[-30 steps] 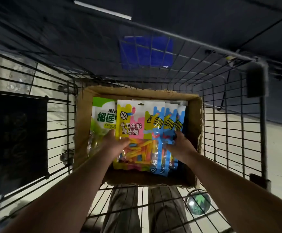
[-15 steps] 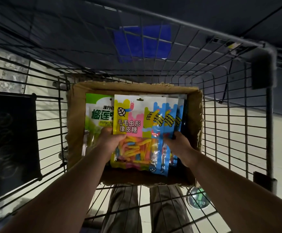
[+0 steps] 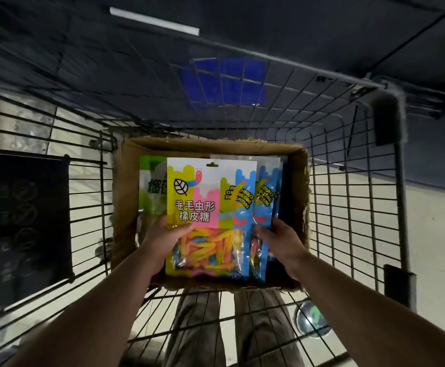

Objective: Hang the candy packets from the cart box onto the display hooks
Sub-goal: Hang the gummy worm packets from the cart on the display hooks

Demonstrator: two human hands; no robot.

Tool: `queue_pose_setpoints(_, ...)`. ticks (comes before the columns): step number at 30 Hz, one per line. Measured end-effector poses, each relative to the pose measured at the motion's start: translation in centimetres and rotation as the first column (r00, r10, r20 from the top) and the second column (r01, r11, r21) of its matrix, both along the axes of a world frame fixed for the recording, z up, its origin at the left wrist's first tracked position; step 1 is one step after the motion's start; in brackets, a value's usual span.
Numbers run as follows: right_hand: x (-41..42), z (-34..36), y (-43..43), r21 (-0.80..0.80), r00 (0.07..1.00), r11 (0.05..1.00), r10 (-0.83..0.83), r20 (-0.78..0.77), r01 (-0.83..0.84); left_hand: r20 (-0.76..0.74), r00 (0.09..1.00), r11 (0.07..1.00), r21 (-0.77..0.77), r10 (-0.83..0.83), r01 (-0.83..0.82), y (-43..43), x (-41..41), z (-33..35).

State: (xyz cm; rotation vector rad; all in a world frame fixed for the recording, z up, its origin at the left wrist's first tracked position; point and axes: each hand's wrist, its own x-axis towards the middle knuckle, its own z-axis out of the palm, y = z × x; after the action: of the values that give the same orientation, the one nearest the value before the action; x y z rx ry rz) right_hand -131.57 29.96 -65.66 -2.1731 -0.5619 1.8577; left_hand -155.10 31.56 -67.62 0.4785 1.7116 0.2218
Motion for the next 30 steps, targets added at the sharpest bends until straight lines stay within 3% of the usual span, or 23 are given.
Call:
queue_pose_setpoints(8,0.9,6.2,1.2,0.120,0.989,0.993,-0.018,0.148,0.000,0.097,0.991,0.985,0.132,0.097,-0.109,0.5,-1.1,5.4)
queue_pose_setpoints(15,1.5,13.2,1.7,0.227,0.979,0.966,-0.155,0.135,0.122,0.187,0.980,0.958,0.261,0.070,-0.118,2.5,-1.4,12.4)
queue_pose_setpoints(18,1.8,16.4,1.4,0.315,0.963,0.923,-0.259,0.076,0.223,0.191,0.981,0.941,0.323,0.042,-0.103,3.1,-1.5,15.4)
queue_pose_setpoints(25,3.2,24.0,0.8,0.481,0.911,0.827,-0.393,0.126,0.290,0.195,0.978,0.879,0.475,-0.080,-0.023,6.4,1.2,20.4)
queue_pose_setpoints(30,6.2,29.3,-0.5,0.582,0.830,0.700,-0.552,0.072,0.415,0.271,0.951,0.839,0.544,-0.147,-0.026,8.9,6.3,25.2)
